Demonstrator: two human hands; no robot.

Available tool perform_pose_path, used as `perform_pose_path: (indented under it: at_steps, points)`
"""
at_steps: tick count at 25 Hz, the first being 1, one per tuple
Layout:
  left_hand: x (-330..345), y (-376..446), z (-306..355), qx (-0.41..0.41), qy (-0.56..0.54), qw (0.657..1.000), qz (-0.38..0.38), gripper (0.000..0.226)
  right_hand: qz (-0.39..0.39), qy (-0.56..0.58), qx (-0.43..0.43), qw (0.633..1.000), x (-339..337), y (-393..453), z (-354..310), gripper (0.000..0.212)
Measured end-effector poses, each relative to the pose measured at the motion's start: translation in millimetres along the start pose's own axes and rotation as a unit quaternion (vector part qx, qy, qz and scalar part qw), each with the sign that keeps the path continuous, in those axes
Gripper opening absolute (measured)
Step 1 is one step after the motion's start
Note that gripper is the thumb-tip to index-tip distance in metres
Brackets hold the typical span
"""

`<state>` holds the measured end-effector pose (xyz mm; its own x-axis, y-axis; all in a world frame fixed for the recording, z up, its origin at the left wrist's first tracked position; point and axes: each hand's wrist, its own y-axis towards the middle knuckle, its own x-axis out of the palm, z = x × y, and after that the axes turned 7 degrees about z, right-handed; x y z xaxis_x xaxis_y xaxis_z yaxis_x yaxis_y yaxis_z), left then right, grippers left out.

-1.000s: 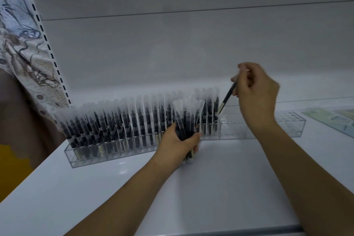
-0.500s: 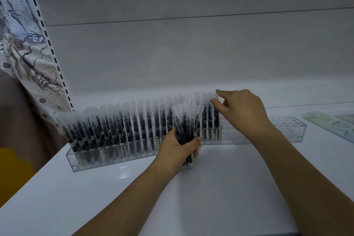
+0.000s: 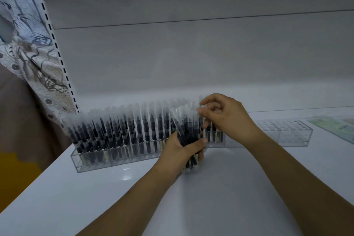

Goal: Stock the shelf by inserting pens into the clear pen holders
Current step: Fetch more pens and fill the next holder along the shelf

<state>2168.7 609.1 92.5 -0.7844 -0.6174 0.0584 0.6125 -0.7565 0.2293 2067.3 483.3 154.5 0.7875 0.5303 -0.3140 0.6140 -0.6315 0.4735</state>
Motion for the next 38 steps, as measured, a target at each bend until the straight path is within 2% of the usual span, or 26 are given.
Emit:
perform_pose_path:
  at_steps: [2, 4, 6, 9, 11, 13, 21, 24, 26, 28, 30, 32, 33, 34, 36, 38]
  points:
    - [0.5, -0.1, -0.4, 0.005, 0.009, 1.0, -0.008, 0.011, -0.006, 0.001, 0.013, 1.0, -2.4, 0.8, 1.1, 0.015]
    - [0.2, -0.2, -0.8, -0.003, 0.002, 1.0, -0.001, 0.01, 0.029, 0.004, 0.003, 1.0, -1.8, 2.4, 3.3, 0.012]
    - [-0.1, 0.3, -1.8, -0.013, 0.006, 1.0, 0.007, 0.009, 0.119, 0.051, -0.009, 0.992, -3.9, 5.9, 7.1, 0.008]
    - [0.1, 0.6, -3.6, -0.027, 0.004, 1.0, 0.015, 0.013, 0.299, 0.161, -0.059, 0.939, -20.3, 9.5, 5.8, 0.01]
    - [0.2, 0.9, -4.2, -0.031, 0.007, 0.999, 0.02, 0.016, 0.392, 0.101, -0.103, 0.909, -34.0, 9.3, 6.1, 0.013]
    - [0.5, 1.4, -4.5, -0.031, 0.01, 0.999, 0.021, 0.016, 0.419, 0.002, -0.125, 0.899, -40.2, 9.7, 8.8, 0.014]
    - [0.3, 0.4, -4.3, -0.029, 0.02, 0.999, 0.026, 0.018, 0.285, -0.147, -0.138, 0.937, -29.2, 21.0, 37.0, 0.015]
    - [0.6, 0.3, -4.0, -0.032, 0.02, 0.999, 0.027, 0.019, 0.19, -0.206, -0.103, 0.954, -26.7, 27.4, 50.2, 0.013]
    - [0.8, 0.0, -3.4, -0.03, 0.022, 0.999, 0.025, 0.021, 0.161, -0.227, -0.075, 0.958, -29.3, 30.3, 53.9, 0.014]
    - [0.9, -0.9, -3.2, -0.028, 0.019, 0.999, 0.025, 0.023, 0.163, -0.262, -0.062, 0.949, -31.6, 30.7, 54.4, 0.021]
    - [0.7, -0.9, -2.6, -0.028, 0.014, 0.999, 0.025, 0.026, 0.216, -0.281, -0.068, 0.933, -33.0, 29.2, 50.8, 0.032]
    - [0.3, -1.0, -1.8, -0.026, 0.01, 0.999, 0.025, 0.028, 0.297, -0.24, -0.095, 0.919, -33.0, 23.5, 38.4, 0.036]
    - [0.0, -1.4, -1.0, -0.023, 0.01, 0.999, 0.024, 0.028, 0.303, -0.209, -0.115, 0.923, -31.5, 19.4, 30.0, 0.035]
    - [0.3, -2.2, 0.2, -0.02, 0.012, 0.999, 0.023, 0.025, 0.266, -0.176, -0.131, 0.939, -29.2, 14.7, 21.5, 0.035]
    - [1.3, -3.5, 2.3, -0.008, 0.024, 0.999, 0.023, 0.017, 0.109, -0.145, -0.139, 0.973, -17.2, 3.9, 7.9, 0.037]
    - [2.1, -3.5, 3.3, 0.009, 0.037, 0.999, 0.023, 0.016, 0.003, -0.156, -0.139, 0.978, -1.2, -3.6, 2.8, 0.036]
